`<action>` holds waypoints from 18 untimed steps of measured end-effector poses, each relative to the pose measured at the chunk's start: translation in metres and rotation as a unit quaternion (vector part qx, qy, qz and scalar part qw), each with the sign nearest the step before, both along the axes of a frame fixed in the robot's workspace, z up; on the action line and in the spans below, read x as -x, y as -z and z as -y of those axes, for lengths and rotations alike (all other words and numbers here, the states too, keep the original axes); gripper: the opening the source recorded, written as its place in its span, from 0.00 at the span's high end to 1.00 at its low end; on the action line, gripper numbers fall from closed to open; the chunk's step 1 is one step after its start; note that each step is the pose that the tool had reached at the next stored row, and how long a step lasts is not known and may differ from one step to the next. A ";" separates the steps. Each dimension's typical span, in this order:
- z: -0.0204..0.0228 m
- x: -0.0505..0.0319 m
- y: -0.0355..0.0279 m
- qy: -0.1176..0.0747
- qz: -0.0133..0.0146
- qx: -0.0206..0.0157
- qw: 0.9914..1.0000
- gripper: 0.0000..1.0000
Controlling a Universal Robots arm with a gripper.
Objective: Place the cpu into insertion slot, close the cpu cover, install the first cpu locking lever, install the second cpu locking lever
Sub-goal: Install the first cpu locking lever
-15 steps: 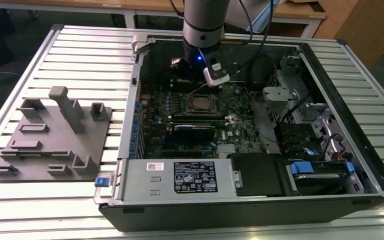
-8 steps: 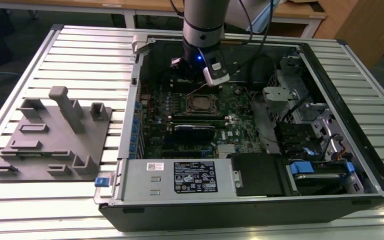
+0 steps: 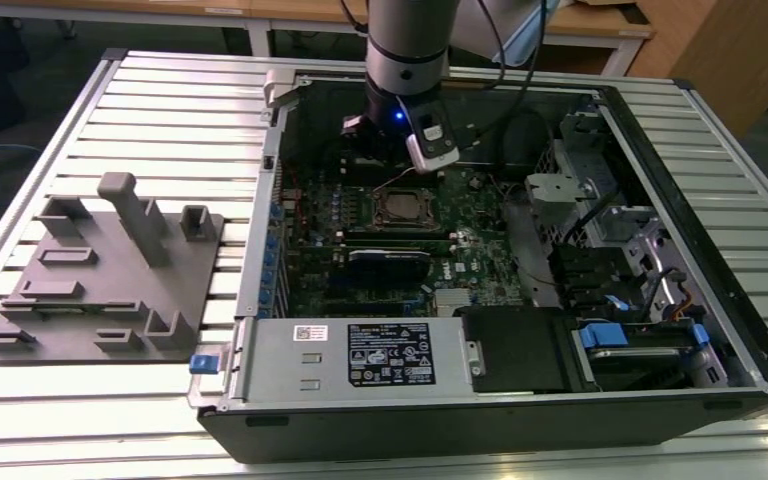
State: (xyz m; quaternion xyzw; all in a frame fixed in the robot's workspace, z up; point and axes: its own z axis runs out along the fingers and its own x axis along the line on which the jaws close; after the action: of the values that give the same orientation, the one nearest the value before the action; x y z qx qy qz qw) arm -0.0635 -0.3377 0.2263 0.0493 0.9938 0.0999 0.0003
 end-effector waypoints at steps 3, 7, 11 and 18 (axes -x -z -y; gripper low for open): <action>-0.0002 -0.0024 0.0011 0.000 0.000 0.000 1.000 0.89; -0.0014 -0.0036 0.0013 0.000 0.000 0.000 1.000 0.89; -0.0026 -0.0036 0.0013 0.000 0.000 0.000 1.000 0.89; -0.0035 -0.0037 0.0024 0.001 0.000 0.004 1.000 0.89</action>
State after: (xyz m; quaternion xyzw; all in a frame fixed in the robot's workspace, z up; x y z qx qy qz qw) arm -0.0599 -0.3342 0.2239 0.0504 0.9942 0.0955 0.0006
